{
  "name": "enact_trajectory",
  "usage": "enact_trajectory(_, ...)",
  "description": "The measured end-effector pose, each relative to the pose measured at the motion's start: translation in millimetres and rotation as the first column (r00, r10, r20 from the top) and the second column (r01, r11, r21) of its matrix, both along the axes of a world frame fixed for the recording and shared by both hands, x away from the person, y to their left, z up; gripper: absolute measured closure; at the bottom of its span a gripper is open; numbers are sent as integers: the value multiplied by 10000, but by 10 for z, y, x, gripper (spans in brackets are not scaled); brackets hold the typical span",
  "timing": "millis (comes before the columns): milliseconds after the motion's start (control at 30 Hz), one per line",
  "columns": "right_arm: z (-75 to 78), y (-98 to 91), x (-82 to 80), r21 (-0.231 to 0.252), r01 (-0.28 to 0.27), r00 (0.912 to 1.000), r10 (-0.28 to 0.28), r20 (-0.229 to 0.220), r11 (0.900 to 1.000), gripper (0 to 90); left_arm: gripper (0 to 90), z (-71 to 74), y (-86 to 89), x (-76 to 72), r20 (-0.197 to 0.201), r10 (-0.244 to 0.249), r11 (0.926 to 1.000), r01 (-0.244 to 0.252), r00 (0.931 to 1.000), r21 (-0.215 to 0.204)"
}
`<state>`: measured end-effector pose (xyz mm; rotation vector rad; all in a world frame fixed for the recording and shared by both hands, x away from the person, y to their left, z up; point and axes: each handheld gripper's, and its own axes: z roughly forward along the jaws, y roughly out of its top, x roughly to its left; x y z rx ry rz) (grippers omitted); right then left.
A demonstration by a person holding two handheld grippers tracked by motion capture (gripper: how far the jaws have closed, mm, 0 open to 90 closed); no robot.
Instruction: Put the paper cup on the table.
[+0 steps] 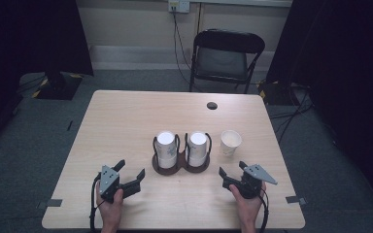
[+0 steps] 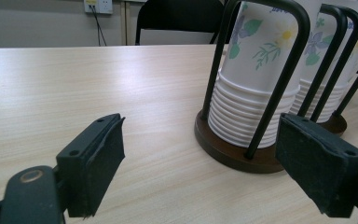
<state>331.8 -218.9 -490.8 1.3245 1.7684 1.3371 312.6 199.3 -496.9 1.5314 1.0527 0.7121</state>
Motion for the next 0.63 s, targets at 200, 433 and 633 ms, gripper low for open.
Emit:
enact_trajectory(200,-21,27,-145,-125,93,9996,-90,262,9999,139,158,-2,5,1,-4,14,9999,-14,10000,-123)
enact_trajectory(433,-31,-1,-224,18,372,9987,-372,353,9993,142,158,-1,1,0,-11,24,10000,-24,10000,-32)
enact_trajectory(633,-29,18,-228,-148,359,9987,-354,368,9992,143,158,-2,3,-1,-16,16,10000,-16,10000,-60)
